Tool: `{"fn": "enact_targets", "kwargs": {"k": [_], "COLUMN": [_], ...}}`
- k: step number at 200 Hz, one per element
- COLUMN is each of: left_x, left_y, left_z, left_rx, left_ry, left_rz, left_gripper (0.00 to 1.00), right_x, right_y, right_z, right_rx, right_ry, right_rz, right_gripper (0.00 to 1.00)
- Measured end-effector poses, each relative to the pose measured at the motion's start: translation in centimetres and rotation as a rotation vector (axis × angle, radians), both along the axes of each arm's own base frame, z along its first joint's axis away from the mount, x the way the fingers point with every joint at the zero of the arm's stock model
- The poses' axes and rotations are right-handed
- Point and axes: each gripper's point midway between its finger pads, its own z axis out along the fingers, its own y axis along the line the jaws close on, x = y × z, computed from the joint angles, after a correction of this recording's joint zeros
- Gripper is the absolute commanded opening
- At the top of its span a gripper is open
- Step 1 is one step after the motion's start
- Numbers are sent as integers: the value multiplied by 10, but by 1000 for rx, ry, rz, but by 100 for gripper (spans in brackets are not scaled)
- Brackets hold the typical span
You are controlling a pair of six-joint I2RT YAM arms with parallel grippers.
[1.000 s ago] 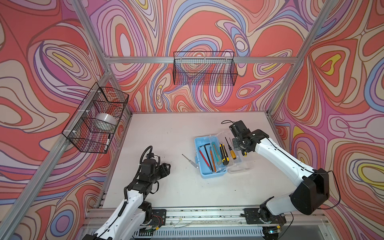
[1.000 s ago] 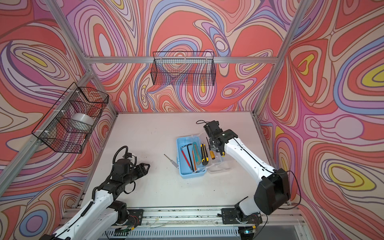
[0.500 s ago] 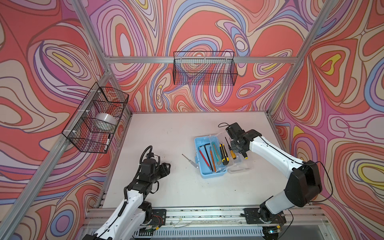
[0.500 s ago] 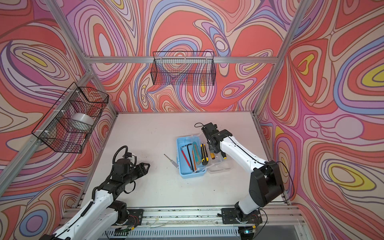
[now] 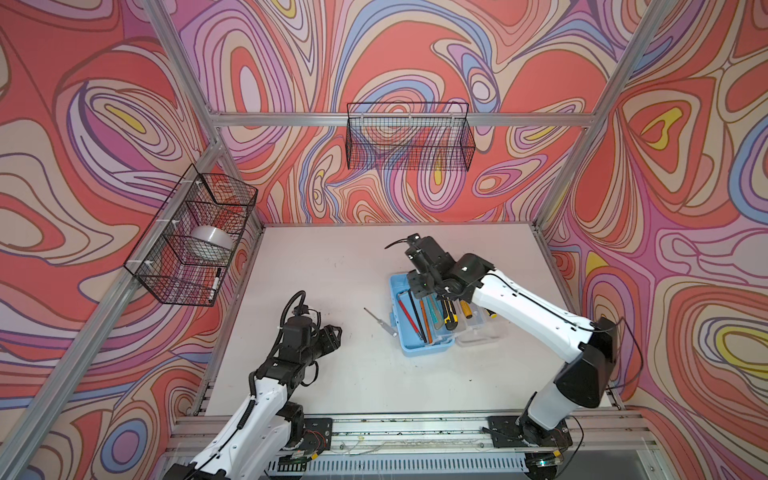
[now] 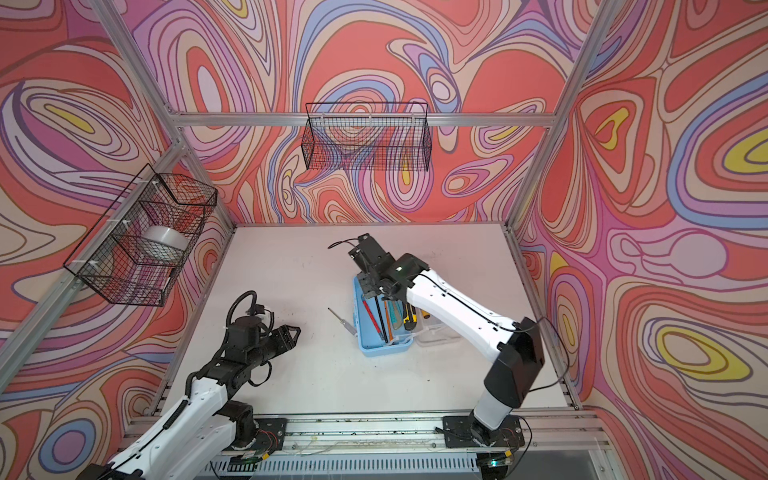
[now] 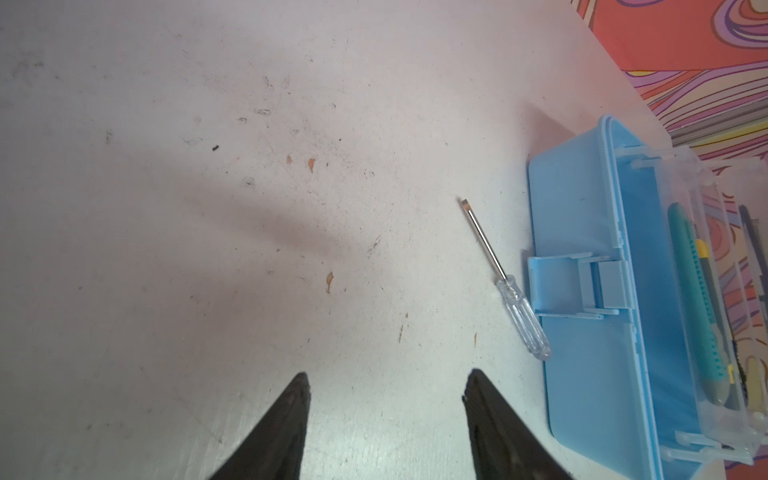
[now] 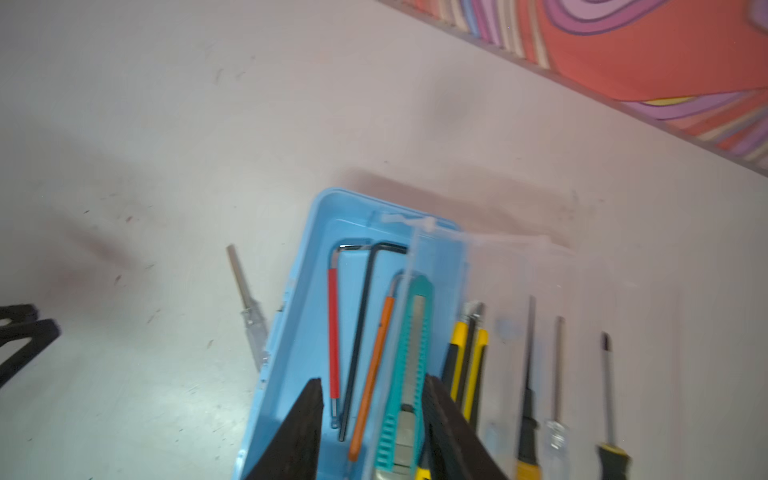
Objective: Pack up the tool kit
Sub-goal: 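Move the right gripper back over the clear flat-blade screwdriver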
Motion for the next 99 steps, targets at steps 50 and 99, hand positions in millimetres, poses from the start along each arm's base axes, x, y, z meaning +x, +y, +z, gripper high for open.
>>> {"fn": "enact_targets", "kwargs": {"k": [50,99], "left_x": [1,-1], "left_y": [-1,0], "left_z": [7,4], "left_rx": [-7,-7], "left_ry": [-28,-24], "left_rz": [-2,-2], "left_gripper": [60,60], "right_x": [-16,-33], "right_y": [60,89], "right_z": [-110,-125], "right_rx": [-89,-71], "right_ry": [223,277], "right_rz": [141,222], "right_gripper": [35,33]}}
